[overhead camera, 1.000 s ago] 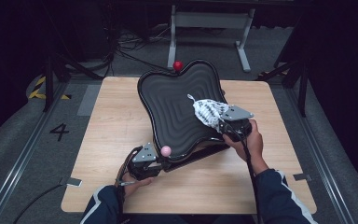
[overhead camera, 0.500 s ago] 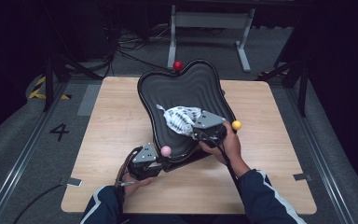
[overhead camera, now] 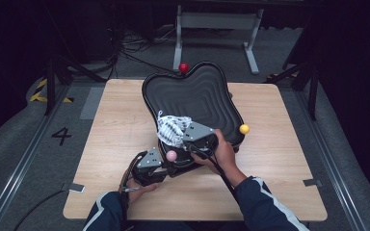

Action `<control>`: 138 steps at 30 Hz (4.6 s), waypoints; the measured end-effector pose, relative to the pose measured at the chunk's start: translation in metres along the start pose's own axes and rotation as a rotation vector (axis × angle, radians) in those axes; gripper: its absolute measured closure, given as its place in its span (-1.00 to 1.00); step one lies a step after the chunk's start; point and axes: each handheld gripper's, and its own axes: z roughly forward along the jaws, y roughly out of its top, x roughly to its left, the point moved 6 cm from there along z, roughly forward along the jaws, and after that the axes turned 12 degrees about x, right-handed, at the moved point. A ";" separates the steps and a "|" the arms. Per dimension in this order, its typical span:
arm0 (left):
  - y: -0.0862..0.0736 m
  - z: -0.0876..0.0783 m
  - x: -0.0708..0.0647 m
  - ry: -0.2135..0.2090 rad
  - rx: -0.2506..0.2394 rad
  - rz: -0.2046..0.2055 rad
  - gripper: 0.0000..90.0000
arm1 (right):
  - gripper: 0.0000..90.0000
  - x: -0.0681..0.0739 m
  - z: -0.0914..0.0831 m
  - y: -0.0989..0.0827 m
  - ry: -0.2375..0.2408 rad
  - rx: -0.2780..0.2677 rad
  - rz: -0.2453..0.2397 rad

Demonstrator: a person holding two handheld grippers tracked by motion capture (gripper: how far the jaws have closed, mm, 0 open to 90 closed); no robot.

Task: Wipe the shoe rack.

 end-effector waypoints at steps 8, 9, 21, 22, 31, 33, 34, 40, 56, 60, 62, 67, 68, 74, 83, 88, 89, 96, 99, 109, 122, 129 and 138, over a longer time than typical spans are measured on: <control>0.000 0.000 0.000 0.000 0.001 -0.003 0.65 | 0.80 -0.017 -0.001 -0.008 -0.029 0.005 0.042; 0.000 0.000 0.000 0.000 0.001 -0.001 0.64 | 0.80 -0.021 -0.001 -0.010 -0.037 0.008 0.051; 0.000 0.000 0.000 0.000 -0.001 0.001 0.64 | 0.80 -0.049 -0.004 -0.024 -0.072 0.027 0.117; 0.000 0.000 0.000 0.000 -0.001 0.001 0.65 | 0.80 -0.051 -0.004 -0.025 -0.074 0.028 0.123; 0.000 0.000 0.000 0.000 -0.002 0.001 0.64 | 0.80 -0.066 -0.007 -0.037 -0.100 0.041 0.176; 0.000 0.000 0.000 0.000 -0.002 0.000 0.64 | 0.80 -0.069 -0.008 -0.041 -0.105 0.043 0.183; 0.000 0.000 0.000 0.000 0.000 0.000 0.64 | 0.80 -0.071 -0.008 -0.042 -0.106 0.042 0.192; 0.000 0.000 0.000 0.000 0.001 0.001 0.64 | 0.80 -0.084 -0.012 -0.051 -0.127 0.062 0.225; 0.000 0.000 0.001 -0.005 0.002 0.008 0.64 | 0.80 -0.124 -0.019 -0.079 -0.196 0.101 0.331; 0.000 0.000 0.001 -0.013 -0.003 0.006 0.64 | 0.80 -0.115 -0.019 -0.070 -0.193 0.097 0.295; 0.000 0.000 0.001 -0.011 -0.004 0.004 0.64 | 0.80 -0.106 -0.017 -0.062 -0.181 0.091 0.267; 0.000 0.000 0.000 -0.012 -0.006 -0.002 0.64 | 0.80 -0.092 -0.012 -0.049 -0.159 0.071 0.246; 0.000 0.000 0.000 -0.011 -0.006 -0.003 0.64 | 0.80 -0.089 -0.011 -0.046 -0.153 0.064 0.239; 0.000 0.000 0.000 -0.014 -0.007 -0.007 0.64 | 0.80 -0.075 -0.006 -0.029 -0.126 0.049 0.201; 0.000 0.000 0.000 -0.011 -0.007 -0.007 0.64 | 0.79 -0.051 0.003 -0.002 -0.073 0.014 0.152; -0.001 0.001 0.000 -0.014 -0.008 -0.006 0.64 | 0.79 -0.044 0.007 0.007 -0.041 -0.002 0.144; -0.001 0.001 0.000 -0.014 -0.009 -0.006 0.64 | 0.79 -0.043 0.007 0.009 -0.040 -0.002 0.145; 0.000 0.001 0.000 -0.008 -0.012 -0.003 0.64 | 0.79 -0.047 0.008 0.009 -0.055 0.006 0.124; 0.000 0.000 0.000 -0.004 -0.005 0.004 0.64 | 0.79 -0.056 0.007 0.006 -0.079 0.023 0.132; -0.001 0.000 0.000 -0.001 0.000 0.004 0.64 | 0.79 -0.097 0.002 -0.016 -0.148 0.064 0.211; -0.001 0.000 -0.001 -0.003 0.002 0.012 0.65 | 0.79 -0.139 -0.005 -0.042 -0.222 0.101 0.346; -0.001 0.000 -0.001 -0.005 0.004 0.013 0.64 | 0.79 -0.147 -0.006 -0.048 -0.238 0.102 0.368; -0.001 0.000 0.000 -0.011 0.002 0.013 0.64 | 0.79 -0.143 -0.006 -0.045 -0.234 0.105 0.331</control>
